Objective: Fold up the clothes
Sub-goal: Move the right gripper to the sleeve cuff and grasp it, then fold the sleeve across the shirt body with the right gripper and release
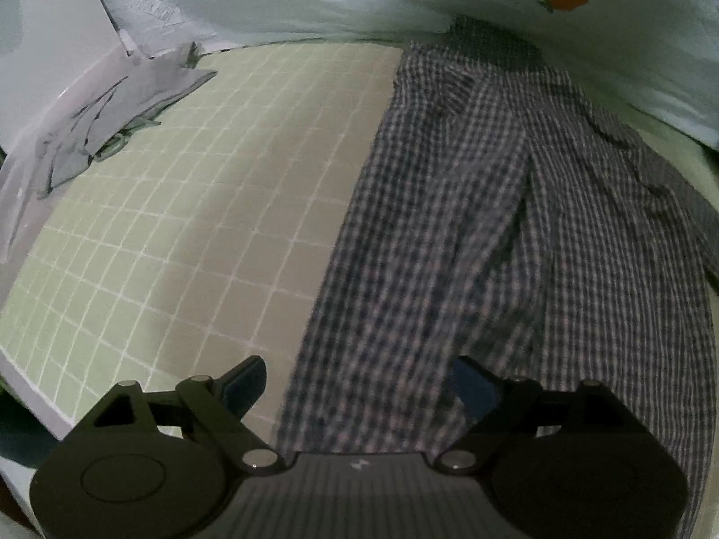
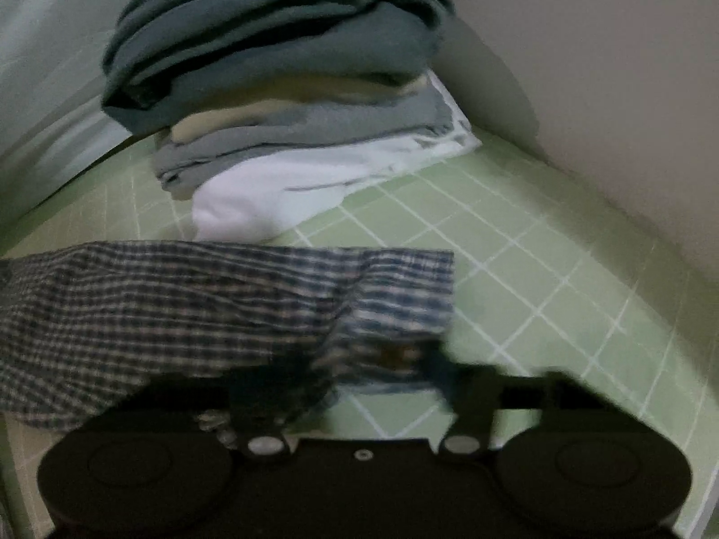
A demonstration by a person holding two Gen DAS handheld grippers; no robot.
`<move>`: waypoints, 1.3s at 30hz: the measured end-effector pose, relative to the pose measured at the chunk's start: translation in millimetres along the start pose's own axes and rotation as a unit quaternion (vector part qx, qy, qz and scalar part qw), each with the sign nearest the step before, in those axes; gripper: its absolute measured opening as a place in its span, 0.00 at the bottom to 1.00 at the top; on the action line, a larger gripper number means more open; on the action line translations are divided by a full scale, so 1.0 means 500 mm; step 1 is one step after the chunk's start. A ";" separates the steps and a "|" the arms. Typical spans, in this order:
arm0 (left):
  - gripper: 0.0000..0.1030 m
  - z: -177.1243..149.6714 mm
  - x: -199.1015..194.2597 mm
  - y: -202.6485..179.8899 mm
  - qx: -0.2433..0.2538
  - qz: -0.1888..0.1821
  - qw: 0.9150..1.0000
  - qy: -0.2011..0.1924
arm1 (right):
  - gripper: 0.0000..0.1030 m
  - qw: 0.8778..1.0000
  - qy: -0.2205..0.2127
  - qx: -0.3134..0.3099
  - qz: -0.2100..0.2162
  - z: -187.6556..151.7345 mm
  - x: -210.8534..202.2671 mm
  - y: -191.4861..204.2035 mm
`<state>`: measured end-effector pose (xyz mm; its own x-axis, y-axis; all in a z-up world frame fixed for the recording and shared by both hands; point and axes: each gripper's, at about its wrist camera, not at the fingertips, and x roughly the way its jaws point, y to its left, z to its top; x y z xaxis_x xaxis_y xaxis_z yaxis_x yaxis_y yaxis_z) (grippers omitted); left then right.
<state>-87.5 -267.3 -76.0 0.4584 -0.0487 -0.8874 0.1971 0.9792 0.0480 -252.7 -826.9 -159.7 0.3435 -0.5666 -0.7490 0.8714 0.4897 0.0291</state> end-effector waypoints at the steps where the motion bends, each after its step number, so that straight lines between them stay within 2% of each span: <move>1: 0.88 0.009 0.003 0.006 -0.004 -0.003 1.000 -0.002 | 0.25 1.000 0.003 -0.002 0.011 0.005 -0.004 0.003; 2: 0.88 0.021 0.006 0.013 -0.012 -0.005 1.000 -0.005 | 0.21 1.000 -0.002 0.005 0.020 0.011 -0.016 0.008; 5: 0.88 0.057 0.010 0.030 -0.043 -0.017 0.999 -0.020 | 0.20 0.999 -0.030 0.004 0.036 0.032 -0.065 0.034; 8: 0.90 0.091 0.022 0.040 -0.075 -0.023 0.996 -0.030 | 0.20 0.995 -0.069 -0.035 0.056 0.064 -0.120 0.095; 12: 0.90 0.133 0.050 0.042 -0.101 -0.028 0.994 -0.033 | 0.20 0.984 -0.113 -0.063 0.122 0.110 -0.191 0.204; 15: 0.90 0.162 0.075 0.038 -0.110 -0.033 0.993 -0.032 | 0.20 0.970 -0.122 -0.068 0.199 0.115 -0.232 0.300; 18: 0.90 0.188 0.104 0.028 -0.114 -0.039 0.992 -0.026 | 0.20 0.952 -0.102 -0.073 0.280 0.085 -0.248 0.406; 20: 0.90 0.206 0.125 0.018 -0.115 -0.039 0.993 -0.015 | 0.21 0.946 -0.056 -0.094 0.306 0.046 -0.229 0.473; 22: 0.90 0.224 0.128 0.005 -0.103 -0.040 0.994 -0.012 | 0.28 0.937 -0.008 -0.115 0.330 0.008 -0.210 0.541; 23: 0.90 0.228 0.125 0.000 -0.091 -0.040 0.995 -0.018 | 0.38 0.931 0.016 -0.126 0.341 -0.012 -0.200 0.574; 24: 0.90 0.230 0.121 -0.009 -0.076 -0.039 0.996 -0.024 | 0.47 0.932 0.032 -0.146 0.331 -0.033 -0.196 0.586; 25: 0.90 0.232 0.117 -0.017 -0.061 -0.039 0.997 -0.029 | 0.52 0.932 0.047 -0.166 0.320 -0.054 -0.193 0.597; 27: 0.90 0.231 0.116 -0.029 -0.045 -0.046 0.997 -0.031 | 0.83 0.941 0.039 -0.162 0.295 -0.066 -0.200 0.571; 28: 0.90 0.231 0.118 -0.036 -0.042 -0.051 0.997 -0.029 | 0.87 0.945 0.034 -0.159 0.283 -0.072 -0.203 0.557; 31: 0.90 0.239 0.124 -0.068 -0.025 -0.065 0.997 -0.021 | 0.88 0.959 0.020 -0.145 0.241 -0.080 -0.210 0.509; 35: 0.90 0.255 0.127 -0.147 0.034 -0.096 0.995 -0.023 | 0.89 0.979 -0.007 -0.113 0.170 -0.072 -0.213 0.422; 39: 0.90 0.272 0.130 -0.229 0.088 -0.127 0.987 -0.034 | 0.90 0.989 -0.007 -0.088 0.118 -0.068 -0.191 0.364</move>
<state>37.9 -409.4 -76.8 0.4306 -0.3064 -0.8489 0.4574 0.8850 -0.0875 -138.8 -661.1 -105.6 0.5350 -0.4312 -0.7265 0.6928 0.7161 0.0852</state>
